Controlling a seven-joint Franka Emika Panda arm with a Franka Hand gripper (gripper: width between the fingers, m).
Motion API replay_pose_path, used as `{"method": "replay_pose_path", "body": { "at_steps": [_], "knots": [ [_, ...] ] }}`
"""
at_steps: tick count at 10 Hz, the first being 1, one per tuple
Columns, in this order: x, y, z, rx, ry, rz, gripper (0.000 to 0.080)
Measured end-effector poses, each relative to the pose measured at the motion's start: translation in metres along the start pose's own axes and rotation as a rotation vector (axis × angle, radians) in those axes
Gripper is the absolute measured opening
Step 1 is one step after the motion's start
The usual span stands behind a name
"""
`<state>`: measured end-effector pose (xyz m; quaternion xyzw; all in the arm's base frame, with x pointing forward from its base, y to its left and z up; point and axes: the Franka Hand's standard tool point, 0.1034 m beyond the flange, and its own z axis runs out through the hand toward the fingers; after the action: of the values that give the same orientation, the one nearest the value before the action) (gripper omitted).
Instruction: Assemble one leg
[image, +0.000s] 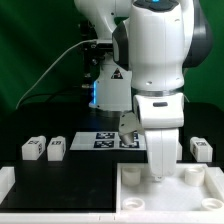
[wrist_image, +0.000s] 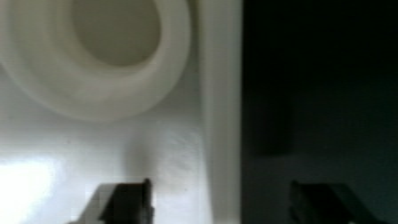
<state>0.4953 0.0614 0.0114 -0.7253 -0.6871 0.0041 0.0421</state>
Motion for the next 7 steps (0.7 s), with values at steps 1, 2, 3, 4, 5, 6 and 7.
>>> {"method": "replay_pose_path", "body": {
  "at_steps": [1, 2, 3, 4, 5, 6, 7],
  "knots": [
    [-0.0003, 0.0, 0.0, 0.0, 0.0, 0.001, 0.0504],
    [-0.0005, 0.0, 0.0001, 0.0, 0.0, 0.001, 0.0602],
    [-0.0006, 0.0, 0.0001, 0.0, 0.0, 0.001, 0.0602],
    [-0.0007, 0.0, 0.0001, 0.0, 0.0, 0.001, 0.0641],
    [-0.0009, 0.0, 0.0001, 0.0, 0.0, 0.002, 0.0647],
    [-0.0009, 0.0, 0.0002, 0.0, 0.0, 0.002, 0.0647],
    [-0.001, 0.0, 0.0002, 0.0, 0.0, 0.002, 0.0649]
  ]
}}
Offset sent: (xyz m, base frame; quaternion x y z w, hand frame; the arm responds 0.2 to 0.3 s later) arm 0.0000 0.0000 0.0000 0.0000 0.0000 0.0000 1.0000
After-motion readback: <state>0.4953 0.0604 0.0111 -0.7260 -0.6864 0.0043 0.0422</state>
